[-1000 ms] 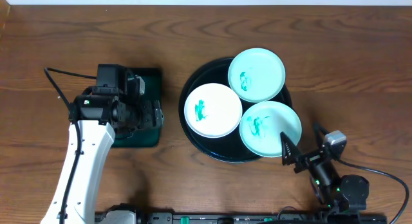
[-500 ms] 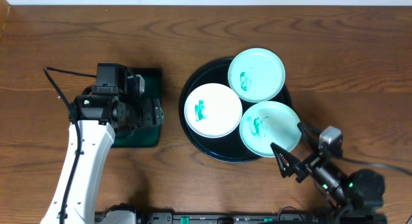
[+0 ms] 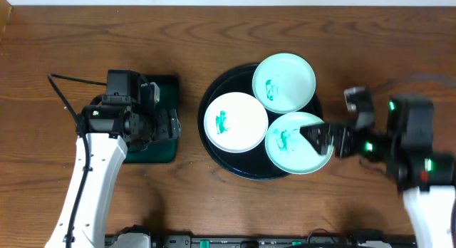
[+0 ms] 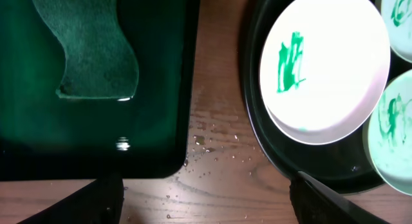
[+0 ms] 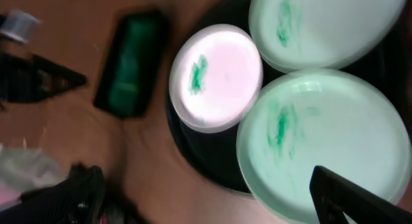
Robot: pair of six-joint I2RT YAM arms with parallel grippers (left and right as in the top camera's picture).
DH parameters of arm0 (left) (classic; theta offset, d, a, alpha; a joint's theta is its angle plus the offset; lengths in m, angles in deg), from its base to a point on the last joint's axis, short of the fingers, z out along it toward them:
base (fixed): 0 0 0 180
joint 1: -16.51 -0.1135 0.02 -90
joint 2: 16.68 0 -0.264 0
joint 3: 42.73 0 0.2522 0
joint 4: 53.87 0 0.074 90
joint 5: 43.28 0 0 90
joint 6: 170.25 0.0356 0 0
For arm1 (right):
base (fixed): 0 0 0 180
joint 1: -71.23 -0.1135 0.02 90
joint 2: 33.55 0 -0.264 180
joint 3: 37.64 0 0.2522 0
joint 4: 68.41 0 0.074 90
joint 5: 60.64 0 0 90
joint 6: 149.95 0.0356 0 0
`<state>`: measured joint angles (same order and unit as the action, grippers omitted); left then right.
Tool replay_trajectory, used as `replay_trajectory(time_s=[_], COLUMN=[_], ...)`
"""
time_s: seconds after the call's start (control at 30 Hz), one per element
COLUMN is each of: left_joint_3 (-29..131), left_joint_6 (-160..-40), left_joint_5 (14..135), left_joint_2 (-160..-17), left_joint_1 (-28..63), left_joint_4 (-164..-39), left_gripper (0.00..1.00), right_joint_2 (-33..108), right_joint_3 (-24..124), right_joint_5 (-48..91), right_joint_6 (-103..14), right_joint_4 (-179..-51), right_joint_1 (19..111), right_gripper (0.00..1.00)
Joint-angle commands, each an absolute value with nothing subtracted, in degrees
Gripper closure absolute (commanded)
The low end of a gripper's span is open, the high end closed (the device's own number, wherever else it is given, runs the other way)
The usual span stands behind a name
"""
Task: Clean dirty plates on tray and stack at the side
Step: 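Move the right gripper to the top pale green plate and grip its rim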
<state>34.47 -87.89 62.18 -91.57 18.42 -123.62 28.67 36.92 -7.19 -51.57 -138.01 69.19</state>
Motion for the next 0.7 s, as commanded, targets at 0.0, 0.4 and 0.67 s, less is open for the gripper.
replay_trajectory(time_s=[0.0,0.4,0.67], left_joint_3=[35.65,35.65,35.65], left_joint_6=[-87.43,-87.41,-87.41], left_joint_5=[61.64,61.64,61.64], left_joint_2=[-91.53,-91.53,-91.53], left_joint_1=[18.18,18.18,18.18], left_joint_4=[-123.70,-123.73,-123.73], left_gripper=[0.18,0.17,0.18], right_joint_2=[36.82,60.53,62.70], right_joint_3=[43.82,52.24,52.24], right_joint_5=[0.28,11.54,11.54], right_joint_6=[-54.91,-54.63,-52.53], right_joint_4=[-143.45,-151.28,-138.95], right_joint_1=[66.32,53.06,48.23], right_gripper=[0.01,0.01,0.01])
